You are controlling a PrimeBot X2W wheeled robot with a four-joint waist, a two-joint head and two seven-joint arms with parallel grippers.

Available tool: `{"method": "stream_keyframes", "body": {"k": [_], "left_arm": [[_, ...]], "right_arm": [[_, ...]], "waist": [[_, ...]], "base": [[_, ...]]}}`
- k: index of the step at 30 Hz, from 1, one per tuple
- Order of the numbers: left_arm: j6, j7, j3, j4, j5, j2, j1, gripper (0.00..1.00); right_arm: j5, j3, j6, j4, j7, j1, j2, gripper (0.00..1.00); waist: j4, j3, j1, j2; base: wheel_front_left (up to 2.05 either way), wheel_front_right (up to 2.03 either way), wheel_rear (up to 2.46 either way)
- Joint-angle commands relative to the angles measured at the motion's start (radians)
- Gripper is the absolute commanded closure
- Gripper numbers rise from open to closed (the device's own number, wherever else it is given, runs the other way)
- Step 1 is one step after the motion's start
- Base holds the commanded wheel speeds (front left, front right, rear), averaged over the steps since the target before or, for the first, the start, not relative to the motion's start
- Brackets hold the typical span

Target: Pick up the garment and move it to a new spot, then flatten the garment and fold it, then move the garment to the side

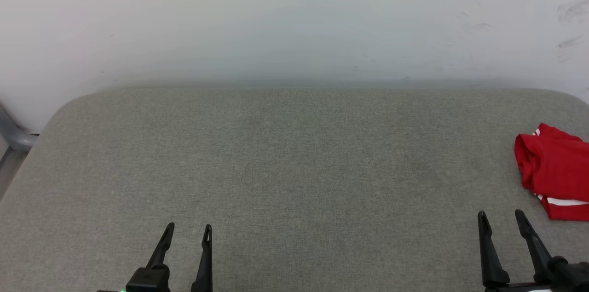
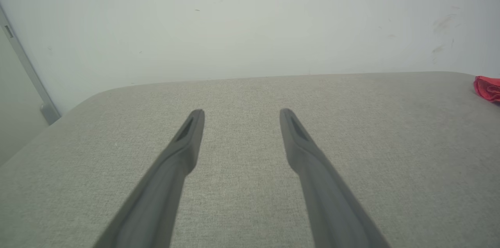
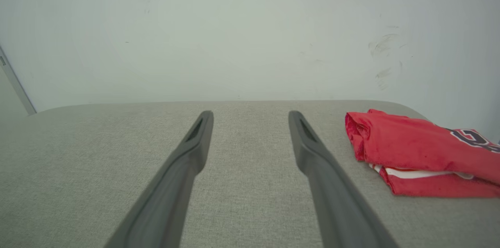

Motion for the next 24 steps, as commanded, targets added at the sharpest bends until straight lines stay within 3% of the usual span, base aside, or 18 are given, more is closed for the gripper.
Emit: {"method": "stream_keyframes", "body": {"k": [1,7,8,12,24], "left_arm": [[-0.001,-0.002,0.000,-0.003,0.000,0.000,0.003,0.00],[-0.004,-0.002,0.004,-0.003,0.000,-0.002,0.000,0.00],[0.000,0.000,0.003,-0.001,0.000,-0.002,0.000,1.00],[-0.001,0.004,0.002,0.034,-0.006,-0.004,0.008,1.00],[-0.018,0.063,0.030,0.059,-0.260,-0.005,-0.039,1.00]], "right_arm": [[0.004,0.001,-0.001,0.003,-0.003,0.010,0.005,0.00],[-0.003,0.005,-0.001,0.009,-0.003,0.003,0.005,0.00],[0.002,0.004,0.000,0.008,0.000,0.000,0.000,1.00],[0.008,0.006,0.000,0.042,0.002,0.004,0.000,1.00],[0.255,0.008,0.000,0.072,0.057,-0.044,-0.004,1.00]], "waist": [[-0.001,0.000,0.0001,-0.0001],[-0.002,0.001,0.0001,-0.0001],[-0.002,0.001,0.0001,-0.0001],[-0.002,0.001,0.0001,-0.0001],[-0.004,0.007,0.0001,-0.0001]], "base": [[0.00,0.00,0.00],[0.00,0.00,0.00],[0.00,0.00,0.00],[0.00,0.00,0.00],[0.00,0.00,0.00]]}}
